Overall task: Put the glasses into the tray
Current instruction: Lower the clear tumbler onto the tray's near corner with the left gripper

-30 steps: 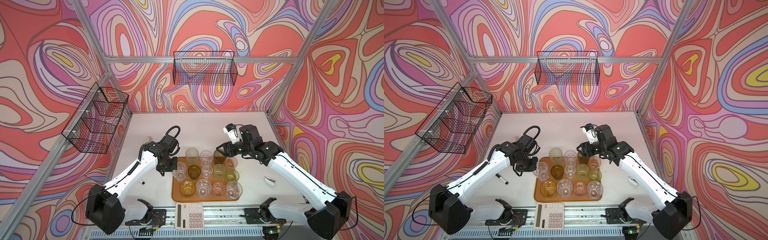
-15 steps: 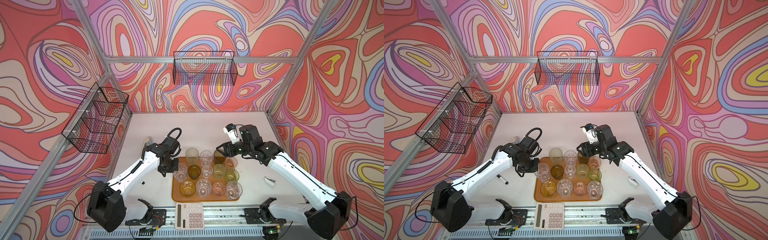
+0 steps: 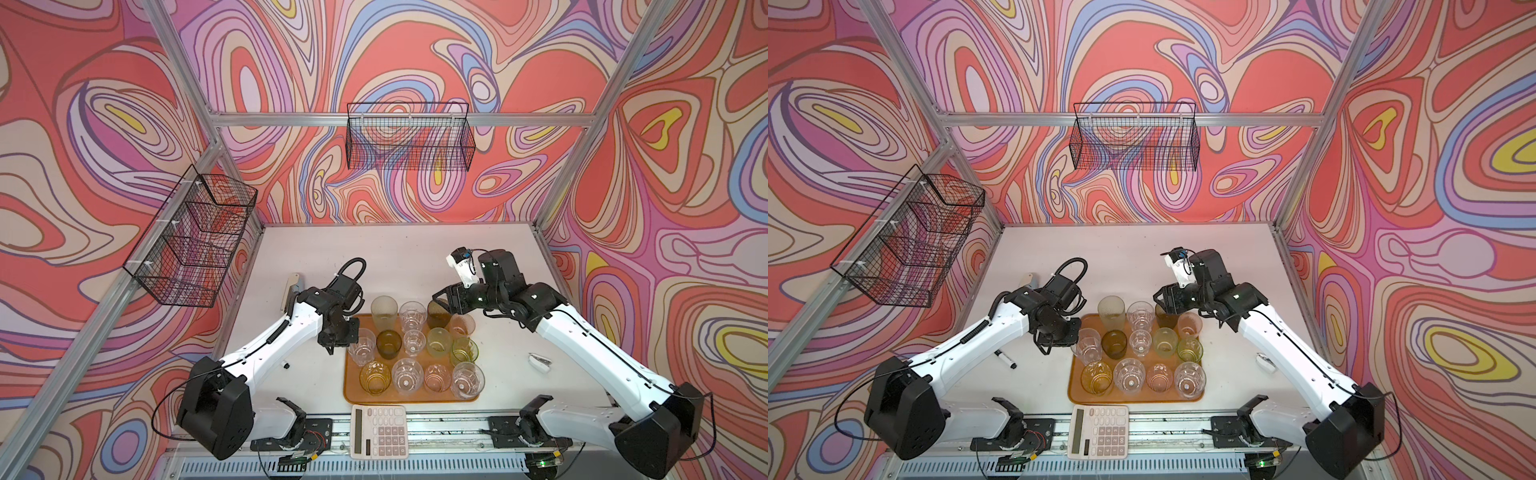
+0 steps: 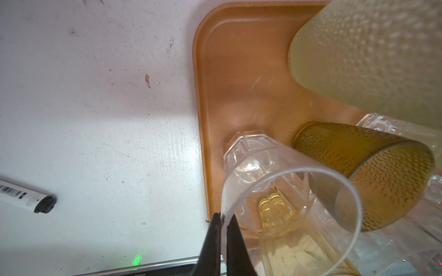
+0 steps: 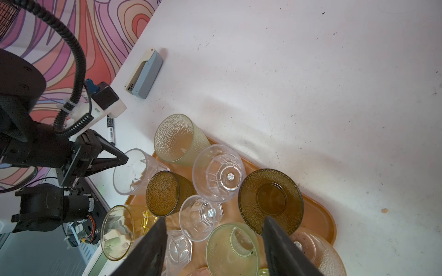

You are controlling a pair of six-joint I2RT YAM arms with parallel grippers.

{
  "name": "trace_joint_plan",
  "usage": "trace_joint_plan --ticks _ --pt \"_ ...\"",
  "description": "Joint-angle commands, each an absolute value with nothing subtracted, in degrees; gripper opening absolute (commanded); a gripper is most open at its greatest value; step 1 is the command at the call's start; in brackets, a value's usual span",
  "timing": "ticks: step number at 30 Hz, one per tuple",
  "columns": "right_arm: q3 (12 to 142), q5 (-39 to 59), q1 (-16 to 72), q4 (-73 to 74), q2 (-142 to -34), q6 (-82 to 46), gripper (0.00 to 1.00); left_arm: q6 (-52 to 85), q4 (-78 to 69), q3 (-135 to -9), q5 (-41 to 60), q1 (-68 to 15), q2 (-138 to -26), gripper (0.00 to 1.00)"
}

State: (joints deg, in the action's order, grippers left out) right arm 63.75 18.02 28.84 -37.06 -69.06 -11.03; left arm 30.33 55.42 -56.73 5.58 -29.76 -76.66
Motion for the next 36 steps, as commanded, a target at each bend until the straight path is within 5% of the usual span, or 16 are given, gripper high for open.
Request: trace_joint_plan --ticks 1,36 --pt "63.07 18.02 28.60 -36.52 -68.95 -11.07 0.66 31.42 54.83 -56.07 5.97 -30.23 -76.99 0.03" --pt "62.99 18.41 28.57 -36.16 -69.32 -11.10 0.66 32.49 56.18 -56.30 5.80 -30.89 -74.19 0.28"
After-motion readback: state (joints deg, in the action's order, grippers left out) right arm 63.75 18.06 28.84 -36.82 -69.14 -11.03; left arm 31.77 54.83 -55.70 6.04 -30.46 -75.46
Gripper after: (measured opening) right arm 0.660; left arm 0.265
